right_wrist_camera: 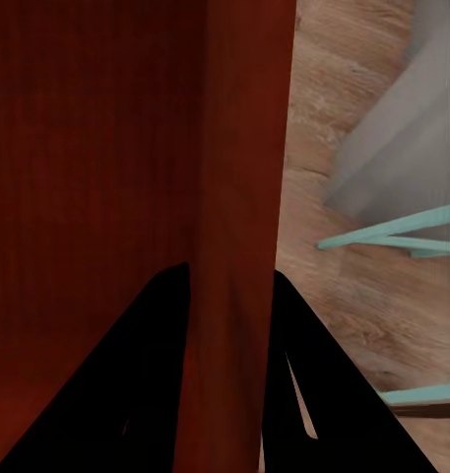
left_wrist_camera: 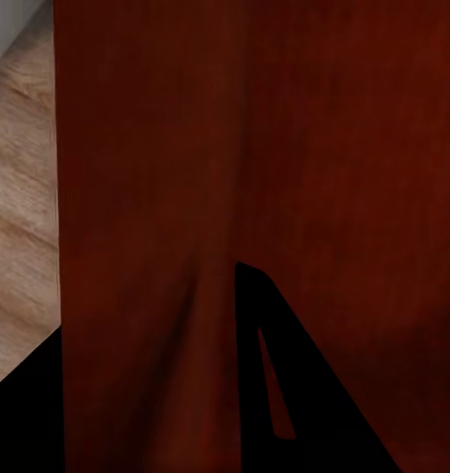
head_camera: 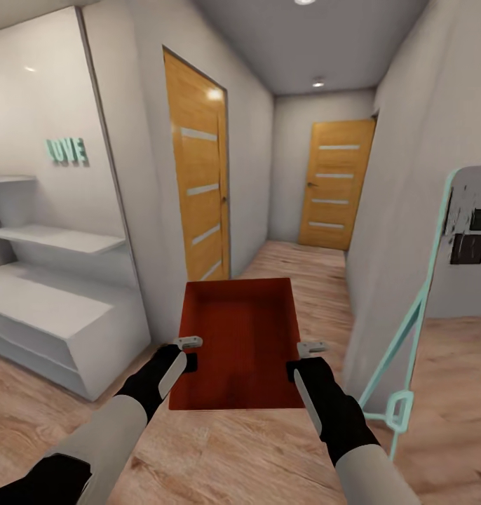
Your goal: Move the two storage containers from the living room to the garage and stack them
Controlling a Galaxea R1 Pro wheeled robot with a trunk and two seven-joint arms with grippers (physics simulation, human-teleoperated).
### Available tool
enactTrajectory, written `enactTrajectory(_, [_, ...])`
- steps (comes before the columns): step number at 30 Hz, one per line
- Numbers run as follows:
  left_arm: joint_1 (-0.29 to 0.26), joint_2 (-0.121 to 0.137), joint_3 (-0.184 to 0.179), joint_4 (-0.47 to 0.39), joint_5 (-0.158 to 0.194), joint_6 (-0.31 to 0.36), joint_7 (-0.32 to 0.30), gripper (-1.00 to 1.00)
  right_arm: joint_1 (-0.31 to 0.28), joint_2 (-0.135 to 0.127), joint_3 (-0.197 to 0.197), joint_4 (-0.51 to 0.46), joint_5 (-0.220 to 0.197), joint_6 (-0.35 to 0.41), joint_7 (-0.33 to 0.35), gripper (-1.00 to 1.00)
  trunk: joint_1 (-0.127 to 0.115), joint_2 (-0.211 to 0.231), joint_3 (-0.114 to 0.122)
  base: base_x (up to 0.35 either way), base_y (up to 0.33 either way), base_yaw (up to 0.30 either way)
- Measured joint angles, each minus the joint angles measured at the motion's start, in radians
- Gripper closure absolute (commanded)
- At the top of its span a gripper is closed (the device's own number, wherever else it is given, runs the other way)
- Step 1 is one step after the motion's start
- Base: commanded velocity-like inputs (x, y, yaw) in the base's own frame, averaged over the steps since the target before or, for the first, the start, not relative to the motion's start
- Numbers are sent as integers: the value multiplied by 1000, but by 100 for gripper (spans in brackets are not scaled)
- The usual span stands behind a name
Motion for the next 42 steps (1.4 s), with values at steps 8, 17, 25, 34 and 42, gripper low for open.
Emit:
enactTrajectory(8, [0,0,0,-1,-1,1,0,100,0,1,-1,0,1,0,1,100,0,0,0,338,158,-284])
enactTrajectory(17, [0,0,0,0,-1,0,0,100,0,0,-1,0,2,0,1,100,0,0,0,338,156,-287])
enactTrajectory(25, [0,0,0,-1,-1,1,0,100,0,0,-1,0,1,0,1,100,0,0,0,338,154,-289])
enactTrajectory(34, [0,-1,1,-1,-2,1,0,100,0,0,-1,0,0,0,1,100,0,0,0,338,153,-277])
enactTrajectory(42, [0,0,1,-1,-2,1,0,100,0,1,-2,0,3,0,2,100,0,0,0,338,153,-49])
